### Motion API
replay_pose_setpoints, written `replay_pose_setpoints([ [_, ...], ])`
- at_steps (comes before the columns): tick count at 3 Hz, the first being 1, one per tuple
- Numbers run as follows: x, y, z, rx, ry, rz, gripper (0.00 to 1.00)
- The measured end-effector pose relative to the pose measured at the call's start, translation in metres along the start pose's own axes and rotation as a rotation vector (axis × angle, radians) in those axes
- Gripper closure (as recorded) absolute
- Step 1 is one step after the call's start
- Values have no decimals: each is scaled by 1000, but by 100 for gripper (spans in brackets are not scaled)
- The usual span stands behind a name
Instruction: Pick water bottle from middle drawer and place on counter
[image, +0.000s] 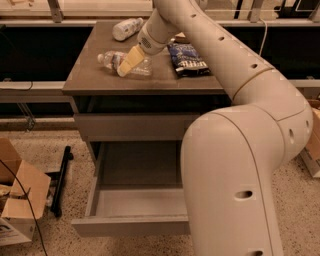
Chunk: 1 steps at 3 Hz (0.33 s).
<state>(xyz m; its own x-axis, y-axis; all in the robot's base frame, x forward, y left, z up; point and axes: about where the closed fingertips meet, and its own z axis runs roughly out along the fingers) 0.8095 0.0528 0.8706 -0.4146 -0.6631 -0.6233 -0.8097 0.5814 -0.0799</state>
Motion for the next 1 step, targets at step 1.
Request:
replay_pose_setpoints([
  [1, 1, 0, 2, -1, 1, 4, 0],
])
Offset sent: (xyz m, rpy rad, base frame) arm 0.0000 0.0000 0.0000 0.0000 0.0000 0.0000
